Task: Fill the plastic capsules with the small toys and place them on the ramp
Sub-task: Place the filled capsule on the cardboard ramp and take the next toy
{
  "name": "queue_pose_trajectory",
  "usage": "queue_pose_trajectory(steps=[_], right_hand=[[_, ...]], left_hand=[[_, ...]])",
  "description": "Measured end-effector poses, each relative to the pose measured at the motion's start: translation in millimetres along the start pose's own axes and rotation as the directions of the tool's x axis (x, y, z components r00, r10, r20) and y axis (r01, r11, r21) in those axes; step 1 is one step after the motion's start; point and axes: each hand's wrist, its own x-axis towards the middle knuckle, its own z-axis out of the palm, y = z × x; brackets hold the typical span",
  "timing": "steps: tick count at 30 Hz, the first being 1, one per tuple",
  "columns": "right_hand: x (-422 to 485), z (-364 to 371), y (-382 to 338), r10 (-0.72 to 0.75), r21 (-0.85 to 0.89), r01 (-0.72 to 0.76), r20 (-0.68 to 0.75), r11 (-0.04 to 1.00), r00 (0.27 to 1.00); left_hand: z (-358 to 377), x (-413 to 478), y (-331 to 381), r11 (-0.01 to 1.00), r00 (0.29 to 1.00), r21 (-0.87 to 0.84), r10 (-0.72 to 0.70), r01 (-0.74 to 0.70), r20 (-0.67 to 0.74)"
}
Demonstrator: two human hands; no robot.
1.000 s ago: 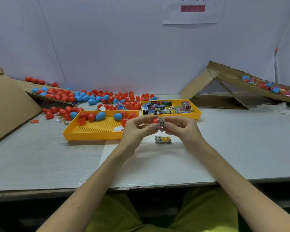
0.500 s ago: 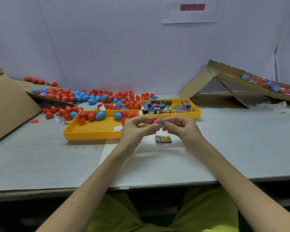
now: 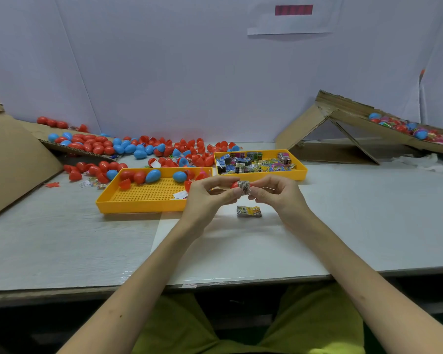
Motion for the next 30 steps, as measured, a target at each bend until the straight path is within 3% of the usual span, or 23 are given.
queue_pose_trajectory(steps=[7, 18, 21, 22, 24, 26, 30], right_hand=[[0, 0, -2, 0.006, 0.018, -0.006, 0.018, 1.0, 1.0], [-1, 1, -3, 0.026, 0.001, -0.026, -0.026, 1.0, 0.999], [1, -1, -4, 0.086, 0.078, -0.081, -0.063, 0.994, 0.994], [2, -2, -4, 0.123, 0.137, -0.111, -0.082, 0.984, 0.989], [4, -6, -5, 0.21, 0.274, -0.166, -0.141, 0.947, 0.967], [7, -11, -5, 0.291, 0.395, -0.202, -0.18, 0.896, 0.94], [7, -15, -1, 0.442, 0.605, -0.271, -0.152, 0.749, 0.884]], left_hand=[[-2, -1, 0, 0.997, 0.999, -0.061, -0.037, 0.039, 0.04], [-1, -2, 0, 0.999, 0.999, -0.002, -0.042, 0.042, 0.034], [3, 0, 2, 0.998, 0.998, 0.005, -0.057, 0.056, 0.016], [4, 0, 2, 0.999, 0.999, 0.031, -0.045, 0.044, 0.011], [4, -2, -1, 0.968, 0.998, 0.243, 0.06, -0.06, 0.007], [5, -6, -6, 0.859, 0.982, 0.475, 0.16, -0.19, 0.103], [12, -13, -11, 0.708, 0.953, 0.655, 0.084, -0.262, 0.29]])
